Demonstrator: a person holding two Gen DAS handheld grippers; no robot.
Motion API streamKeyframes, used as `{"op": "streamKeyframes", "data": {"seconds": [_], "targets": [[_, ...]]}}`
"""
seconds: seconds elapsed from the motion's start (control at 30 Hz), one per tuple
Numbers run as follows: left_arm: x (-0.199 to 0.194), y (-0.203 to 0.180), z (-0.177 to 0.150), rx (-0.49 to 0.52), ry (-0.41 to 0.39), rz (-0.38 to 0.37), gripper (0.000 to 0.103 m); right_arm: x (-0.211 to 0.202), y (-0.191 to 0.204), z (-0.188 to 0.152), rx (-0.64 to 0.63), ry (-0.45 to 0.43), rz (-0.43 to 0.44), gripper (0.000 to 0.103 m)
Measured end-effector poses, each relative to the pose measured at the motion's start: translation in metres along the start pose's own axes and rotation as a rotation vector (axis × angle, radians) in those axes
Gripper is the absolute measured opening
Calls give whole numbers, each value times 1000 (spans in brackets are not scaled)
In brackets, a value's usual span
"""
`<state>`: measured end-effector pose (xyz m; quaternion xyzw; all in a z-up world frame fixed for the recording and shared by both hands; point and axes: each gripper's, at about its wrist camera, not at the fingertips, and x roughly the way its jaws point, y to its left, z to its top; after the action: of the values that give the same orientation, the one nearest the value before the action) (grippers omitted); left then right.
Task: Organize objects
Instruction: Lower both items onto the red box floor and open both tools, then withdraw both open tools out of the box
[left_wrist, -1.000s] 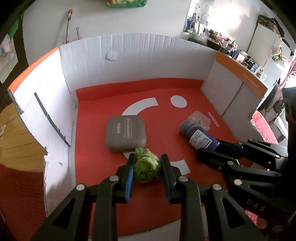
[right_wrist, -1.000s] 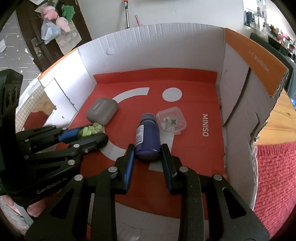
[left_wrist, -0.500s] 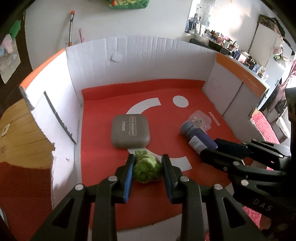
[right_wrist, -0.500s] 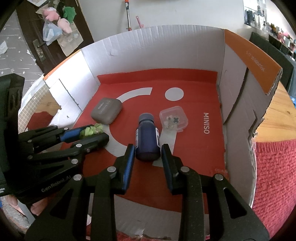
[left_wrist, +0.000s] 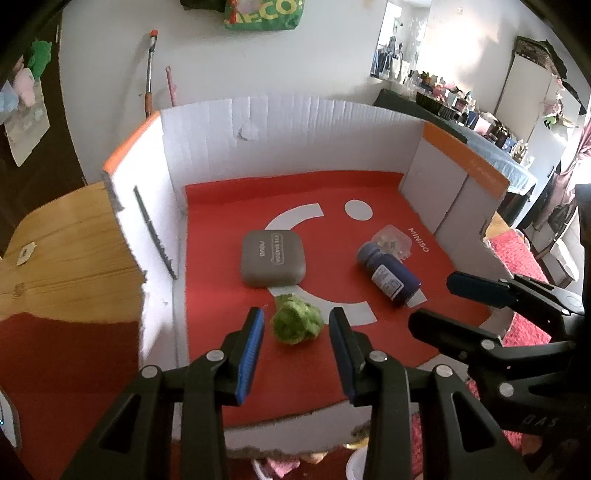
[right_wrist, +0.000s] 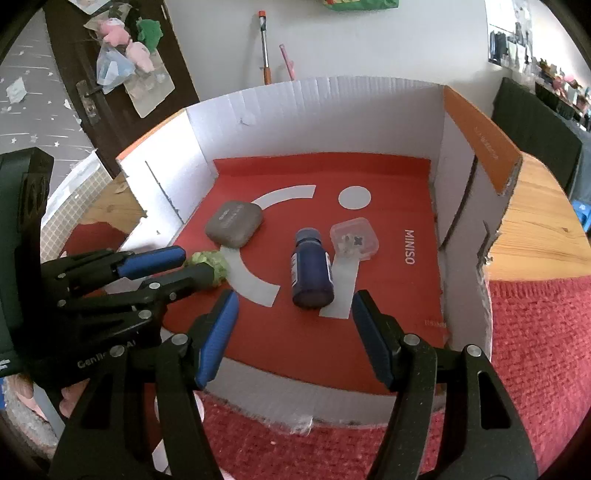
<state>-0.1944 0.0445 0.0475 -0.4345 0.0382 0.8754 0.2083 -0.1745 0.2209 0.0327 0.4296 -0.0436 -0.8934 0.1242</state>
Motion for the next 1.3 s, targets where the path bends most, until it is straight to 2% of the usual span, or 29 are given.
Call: {"op": "streamKeyframes", "data": {"seconds": [0.03,0.13,0.23,0.37,0.47,0.6,0.8,1.13,1.3], "targets": [[-3,0,-1,-1,-7,3,47,-2,1,-1,-3,-2,-1,63],[-11,1,-4,-2,-23,5,52,-7,4,-4,-11,-8,-3,64],[-19,0,-7,-1,-31,3,56,-13,7,-8,-17,-15,-2,71],[-29,-1,-13,5,-46,13,64,-22,9,-15,-18,-27,2,72],[-36,-2,-17,10,-53,16,70,-29,10,-19,-17,-37,3,80],[-46,-4,-25,18,-69,21,77,-39,12,-24,-18,-50,4,83],[-57,-4,-34,9,-83,20,88,-53,15,-32,-26,-70,-5,93],[-73,-8,-50,24,-102,42,98,-70,17,-48,-20,-89,-2,96],[-83,-15,-60,60,-118,62,99,-77,18,-58,-21,-91,-4,96]]}}
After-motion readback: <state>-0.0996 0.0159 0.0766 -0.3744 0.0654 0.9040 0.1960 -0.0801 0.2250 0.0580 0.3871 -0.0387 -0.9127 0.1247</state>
